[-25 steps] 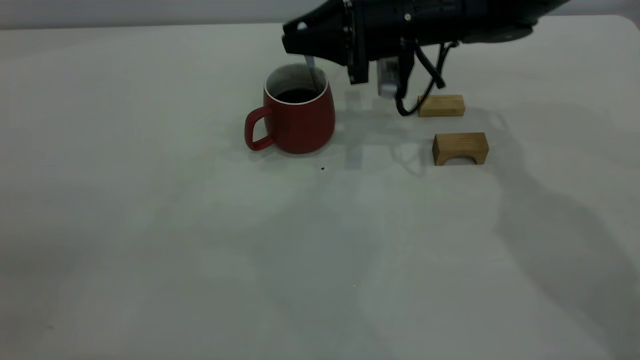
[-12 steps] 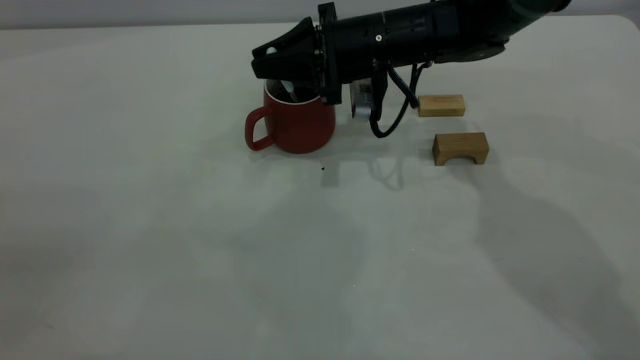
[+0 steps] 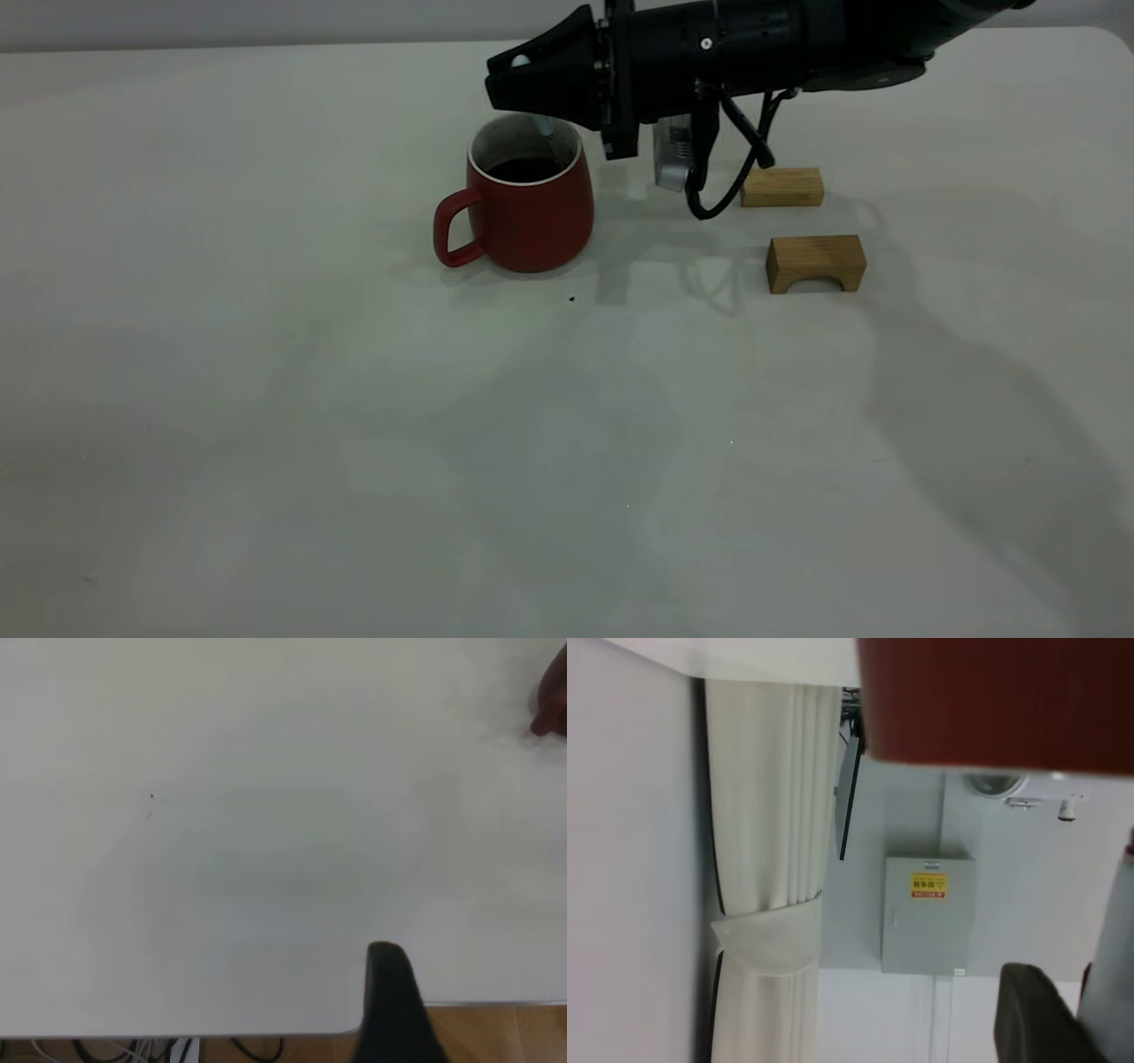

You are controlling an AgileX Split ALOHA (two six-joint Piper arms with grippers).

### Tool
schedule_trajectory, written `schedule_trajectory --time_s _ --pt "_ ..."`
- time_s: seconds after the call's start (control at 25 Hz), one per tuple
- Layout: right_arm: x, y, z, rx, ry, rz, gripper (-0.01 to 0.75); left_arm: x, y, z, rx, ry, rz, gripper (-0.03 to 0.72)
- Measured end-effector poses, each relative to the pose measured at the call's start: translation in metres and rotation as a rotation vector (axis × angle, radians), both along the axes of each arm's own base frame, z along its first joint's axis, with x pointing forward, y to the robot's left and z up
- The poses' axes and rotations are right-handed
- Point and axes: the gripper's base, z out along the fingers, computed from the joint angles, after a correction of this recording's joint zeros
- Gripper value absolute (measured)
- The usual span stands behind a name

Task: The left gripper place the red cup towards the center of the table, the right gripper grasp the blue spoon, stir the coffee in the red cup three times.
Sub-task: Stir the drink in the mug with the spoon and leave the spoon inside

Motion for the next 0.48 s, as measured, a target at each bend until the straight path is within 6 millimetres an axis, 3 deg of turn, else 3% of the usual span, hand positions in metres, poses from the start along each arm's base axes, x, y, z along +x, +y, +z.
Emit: schedule_trajectory --time_s 0.16,0.36,0.48 --pt "-0.002 0.002 -0.001 -0.033 -0.137 0.049 0.167 0.0 0.0 0.0 0.0 0.0 0.0 0.551" --pt "-0.007 0.001 -0.005 -0.109 -0.418 0.17 0.353 0.0 0.0 0.0 0.0 0.0 0.0 0.551" --pt "-0.009 0.001 0.007 -0.162 -0.552 0.271 0.439 0.0 0.0 0.0 0.0 0.0 0.0 0.551"
